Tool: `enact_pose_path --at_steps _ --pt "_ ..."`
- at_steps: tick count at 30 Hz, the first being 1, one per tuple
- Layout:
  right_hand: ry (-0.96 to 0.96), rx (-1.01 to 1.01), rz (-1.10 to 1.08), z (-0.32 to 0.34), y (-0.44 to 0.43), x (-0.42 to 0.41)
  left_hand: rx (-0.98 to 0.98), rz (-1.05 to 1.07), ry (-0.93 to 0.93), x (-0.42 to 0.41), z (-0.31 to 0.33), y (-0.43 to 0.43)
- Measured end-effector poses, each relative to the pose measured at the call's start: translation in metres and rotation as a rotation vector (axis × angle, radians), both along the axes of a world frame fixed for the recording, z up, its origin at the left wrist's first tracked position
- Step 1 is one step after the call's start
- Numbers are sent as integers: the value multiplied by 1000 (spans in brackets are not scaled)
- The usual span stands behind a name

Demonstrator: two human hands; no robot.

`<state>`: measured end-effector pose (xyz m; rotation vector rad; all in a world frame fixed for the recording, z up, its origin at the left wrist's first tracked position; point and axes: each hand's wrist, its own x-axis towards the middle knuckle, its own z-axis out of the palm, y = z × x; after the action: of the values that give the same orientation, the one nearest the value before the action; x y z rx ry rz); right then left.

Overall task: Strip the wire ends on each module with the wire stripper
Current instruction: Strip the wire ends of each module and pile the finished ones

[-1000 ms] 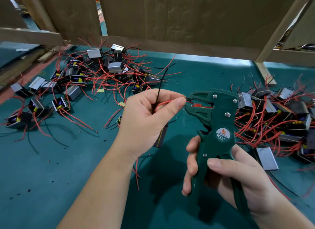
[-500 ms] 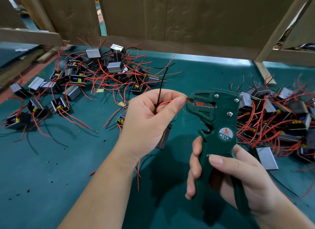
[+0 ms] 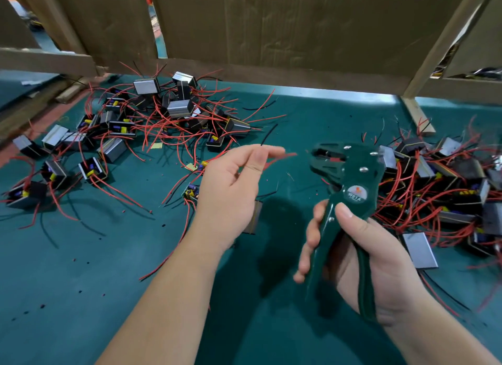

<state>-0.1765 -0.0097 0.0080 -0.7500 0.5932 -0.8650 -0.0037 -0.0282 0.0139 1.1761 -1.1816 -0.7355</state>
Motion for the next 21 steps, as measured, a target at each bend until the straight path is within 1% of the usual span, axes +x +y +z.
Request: enact_pose_path --at_steps 3,5,7,10,12,13,14,15,16,17,19,20,21 --pt "-111 41 -30 0 -7 -8 65 5 225 6 3 -1" --pt "-91 70 -16 1 -9 -13 72 -43 268 9 3 -2" --pt "-86 88 38 -1 -10 -15 70 -107 264 8 5 -1" --pt "-70 95 141 2 -3 -11 33 -140 209 7 7 3" --pt "-134 41 221 6 -4 -8 -2 -132 148 7 9 5" --pt "-125 -6 249 5 -3 -7 -8 -110 121 7 9 5" --pt "-88 63 221 5 -9 -9 -6 -90 103 8 9 5" --pt "13 58 130 -3 -15 -11 0 -77 96 9 9 5" --pt "93 34 126 0 -12 -10 2 -68 93 9 9 5" --pt "-33 54 182 -2 -9 -13 3 -65 89 9 9 4" --pt "-164 55 245 4 -3 -5 1 -69 81 9 9 5" --pt "-119 1 284 4 2 -5 -1 -78 76 8 9 5" --pt "-120 0 313 0 1 -8 -4 -88 73 8 10 6"
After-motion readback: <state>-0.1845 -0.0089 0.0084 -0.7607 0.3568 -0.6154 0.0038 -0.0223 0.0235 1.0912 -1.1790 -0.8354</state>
